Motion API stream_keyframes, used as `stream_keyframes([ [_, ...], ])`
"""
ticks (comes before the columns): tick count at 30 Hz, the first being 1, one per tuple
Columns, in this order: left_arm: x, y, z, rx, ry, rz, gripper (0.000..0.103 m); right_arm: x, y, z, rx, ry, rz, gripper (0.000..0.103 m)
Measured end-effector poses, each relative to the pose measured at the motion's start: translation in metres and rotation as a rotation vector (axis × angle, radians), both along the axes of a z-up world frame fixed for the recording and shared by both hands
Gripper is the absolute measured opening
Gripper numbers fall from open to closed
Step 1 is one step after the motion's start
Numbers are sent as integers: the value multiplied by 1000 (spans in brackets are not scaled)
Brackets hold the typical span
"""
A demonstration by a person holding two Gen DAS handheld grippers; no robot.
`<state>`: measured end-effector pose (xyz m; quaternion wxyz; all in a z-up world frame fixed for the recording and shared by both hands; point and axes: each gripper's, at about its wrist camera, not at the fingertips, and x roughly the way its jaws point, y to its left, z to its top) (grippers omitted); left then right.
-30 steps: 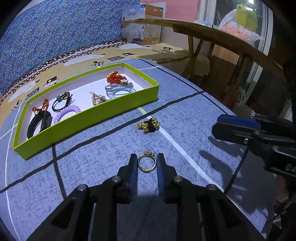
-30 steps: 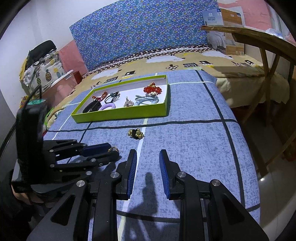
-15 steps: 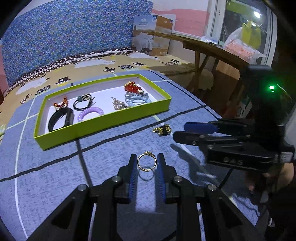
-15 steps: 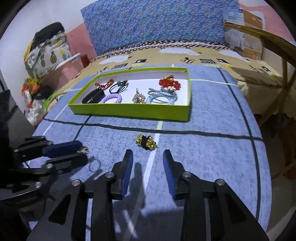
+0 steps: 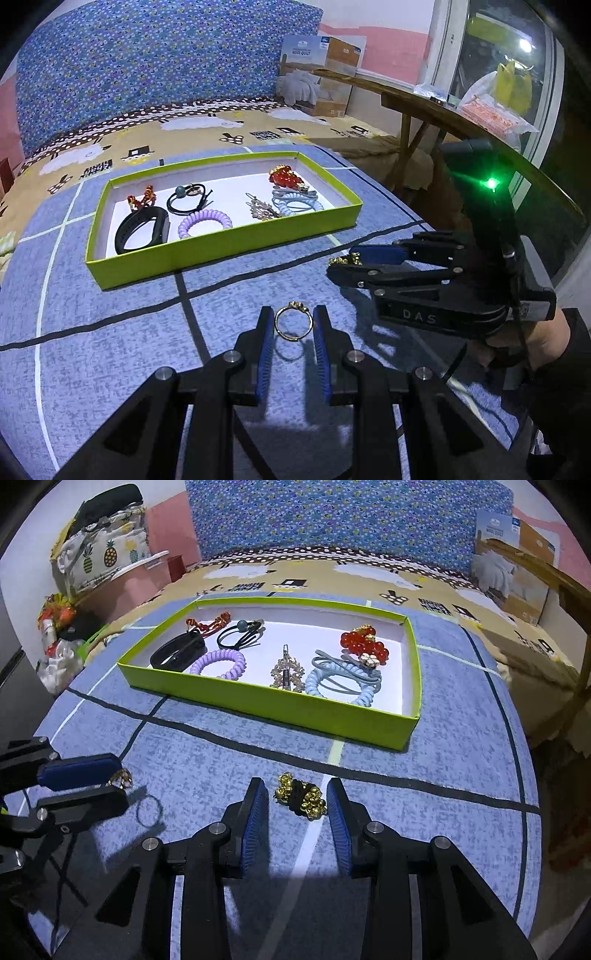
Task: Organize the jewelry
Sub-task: 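Grasp the gold ring with the left gripper while the right grasps the gold bow clip, then carry the gold ring and bow clip over the green lid with both grippers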
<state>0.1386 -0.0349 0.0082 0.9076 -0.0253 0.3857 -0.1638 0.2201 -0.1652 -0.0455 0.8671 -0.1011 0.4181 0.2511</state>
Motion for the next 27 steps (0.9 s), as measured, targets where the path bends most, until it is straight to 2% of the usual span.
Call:
stream_keyframes([
  [9,-2,12,4,-13,-11,23,22,-11,-1,5,8,-12,-22,25],
  [18,4,21,17,-1,-44,33,22,-24,0,37,73,-74,-10,25],
  [27,36,36,34,26,-93,61,22,-1,10,62,105,-118,1,25],
])
